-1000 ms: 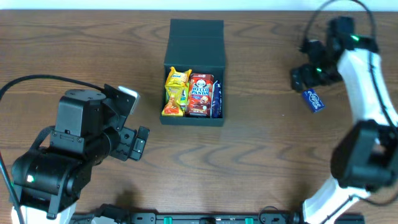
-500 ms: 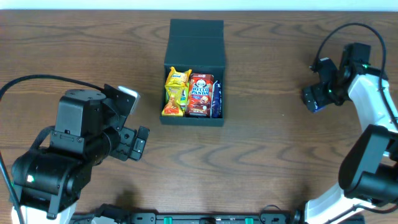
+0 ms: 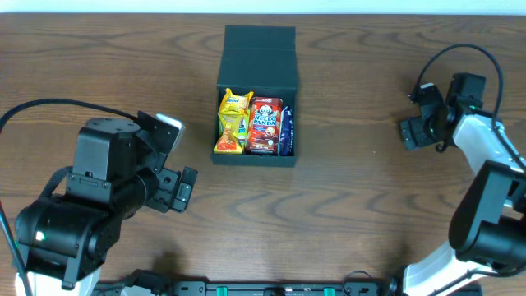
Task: Pack container
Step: 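Move the right gripper to the blue Eclipse tin and grasp it, then place the Eclipse tin into the black box beside Hello Panda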
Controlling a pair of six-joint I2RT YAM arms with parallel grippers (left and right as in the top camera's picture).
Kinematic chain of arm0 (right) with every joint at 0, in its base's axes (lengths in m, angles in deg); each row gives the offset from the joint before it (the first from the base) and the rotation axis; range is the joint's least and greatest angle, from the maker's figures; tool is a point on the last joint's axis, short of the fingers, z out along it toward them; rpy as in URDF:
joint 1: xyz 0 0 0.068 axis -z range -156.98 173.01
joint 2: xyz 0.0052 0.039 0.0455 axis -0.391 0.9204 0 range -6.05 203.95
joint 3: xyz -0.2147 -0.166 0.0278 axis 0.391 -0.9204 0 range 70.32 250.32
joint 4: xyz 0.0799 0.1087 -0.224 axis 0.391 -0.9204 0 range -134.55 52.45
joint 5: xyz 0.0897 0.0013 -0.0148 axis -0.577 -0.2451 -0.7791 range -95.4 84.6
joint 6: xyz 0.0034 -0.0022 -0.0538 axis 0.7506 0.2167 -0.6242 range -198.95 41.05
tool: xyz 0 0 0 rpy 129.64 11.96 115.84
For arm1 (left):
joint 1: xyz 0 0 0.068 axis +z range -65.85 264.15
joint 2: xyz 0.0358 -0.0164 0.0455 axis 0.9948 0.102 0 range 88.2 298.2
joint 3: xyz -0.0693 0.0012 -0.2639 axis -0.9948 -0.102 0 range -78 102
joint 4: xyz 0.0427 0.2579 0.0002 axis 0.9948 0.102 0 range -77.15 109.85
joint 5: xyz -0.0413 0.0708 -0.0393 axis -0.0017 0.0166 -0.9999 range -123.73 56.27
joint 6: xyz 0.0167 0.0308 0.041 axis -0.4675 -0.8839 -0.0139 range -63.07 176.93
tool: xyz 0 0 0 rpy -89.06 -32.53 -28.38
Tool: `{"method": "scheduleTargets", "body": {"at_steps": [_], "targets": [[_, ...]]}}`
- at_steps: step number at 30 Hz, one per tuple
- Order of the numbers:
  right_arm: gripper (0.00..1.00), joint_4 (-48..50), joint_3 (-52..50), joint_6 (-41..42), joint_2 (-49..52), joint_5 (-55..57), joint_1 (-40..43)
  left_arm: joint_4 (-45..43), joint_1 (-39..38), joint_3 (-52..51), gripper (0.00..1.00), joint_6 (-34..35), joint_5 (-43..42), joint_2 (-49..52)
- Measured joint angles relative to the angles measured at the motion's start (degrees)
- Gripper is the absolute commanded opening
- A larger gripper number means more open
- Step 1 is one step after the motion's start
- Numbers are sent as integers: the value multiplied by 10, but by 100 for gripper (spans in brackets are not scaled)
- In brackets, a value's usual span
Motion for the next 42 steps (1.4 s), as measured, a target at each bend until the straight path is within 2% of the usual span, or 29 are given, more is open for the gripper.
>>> {"method": "scheduleTargets", "body": {"at_steps": [7,9,11,15,17,23,27,31,35,42], "targets": [[85,19,-4,-1,31,-16,0,0,0,0,95,0,0,0],[78,21,-5,0,41,-20,0,0,0,0,95,0,0,0],[64,26,-5,-1,42,-25,0,0,0,0,95,0,0,0],[51,28,-5,1,45,-39,0,0,0,0,95,0,0,0],[47,29,-5,4,47,-44,0,0,0,0,95,0,0,0],[26,31,-5,18,48,-54,0,0,0,0,95,0,0,0],[18,32,-5,37,48,-55,0,0,0,0,95,0,0,0],[16,32,-5,70,48,-58,0,0,0,0,95,0,0,0],[2,28,-4,124,48,-79,0,0,0,0,95,0,0,0],[1,-6,33,249,48,-128,-44,0,0,0,95,0,0,0]]}}
